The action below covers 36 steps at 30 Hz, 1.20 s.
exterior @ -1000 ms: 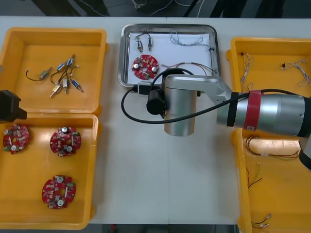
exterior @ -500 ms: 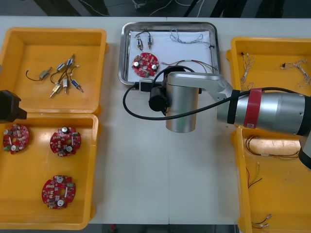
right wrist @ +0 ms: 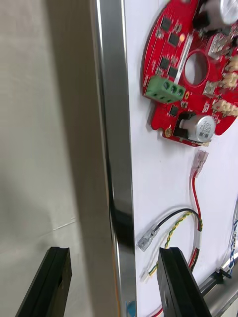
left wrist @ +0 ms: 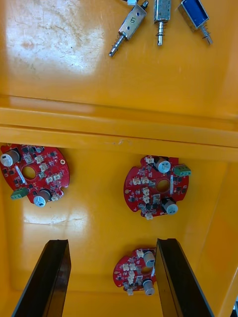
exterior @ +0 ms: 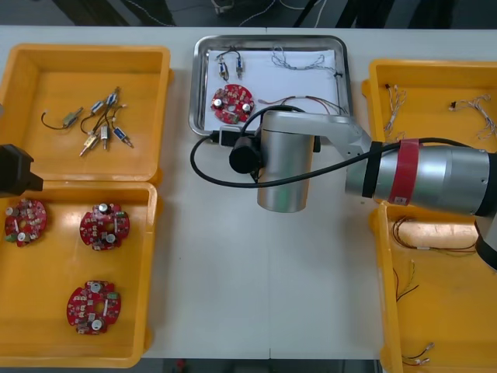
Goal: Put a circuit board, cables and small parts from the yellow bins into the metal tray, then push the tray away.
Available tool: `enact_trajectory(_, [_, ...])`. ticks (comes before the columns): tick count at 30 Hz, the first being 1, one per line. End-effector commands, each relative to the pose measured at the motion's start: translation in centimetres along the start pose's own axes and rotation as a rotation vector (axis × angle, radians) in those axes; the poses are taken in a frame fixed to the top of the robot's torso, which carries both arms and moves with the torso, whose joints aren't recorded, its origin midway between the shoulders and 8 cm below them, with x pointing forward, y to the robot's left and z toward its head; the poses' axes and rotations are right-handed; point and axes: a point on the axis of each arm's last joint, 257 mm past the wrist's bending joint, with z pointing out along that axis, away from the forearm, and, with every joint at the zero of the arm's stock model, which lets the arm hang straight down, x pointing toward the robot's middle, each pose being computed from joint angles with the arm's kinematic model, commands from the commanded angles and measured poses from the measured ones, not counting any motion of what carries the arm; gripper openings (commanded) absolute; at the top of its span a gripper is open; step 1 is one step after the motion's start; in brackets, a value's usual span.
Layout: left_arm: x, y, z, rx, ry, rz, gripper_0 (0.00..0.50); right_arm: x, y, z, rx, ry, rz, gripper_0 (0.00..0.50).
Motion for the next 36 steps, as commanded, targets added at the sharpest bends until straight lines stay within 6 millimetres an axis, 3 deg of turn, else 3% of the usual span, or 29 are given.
enact_trajectory(1, [0.1,0.6,-0.5,-0.012,-0.017,0.068,0.500,-2.8,-2.1,-3.5,0.011,-0.055,-0.006,0.500])
enact_trajectory(11, [0.1,0.6,-0.5,-0.012,-0.017,0.068,0.500,-1.9,-0.4,-8.0,-0.050,-0.025,0.031,0.500])
enact_trajectory(25, [0.1,0.6,-0.5,-0.012,-0.017,0.068,0.500,5.4,2.3,-13.4,-0.193,0.083,0.213,0.500])
enact_trajectory(30, [0.1,0.6,-0.5,-0.012,-0.017,0.068,0.500,8.5,2.3,-14.9,-0.244,0.144,0.343,0.500])
enact_trajectory(36, [0.1,0.6,-0.5,-0.012,-0.017,0.068,0.500,9.4,0.6,-16.1,-0.236,0.089,0.483,0.500])
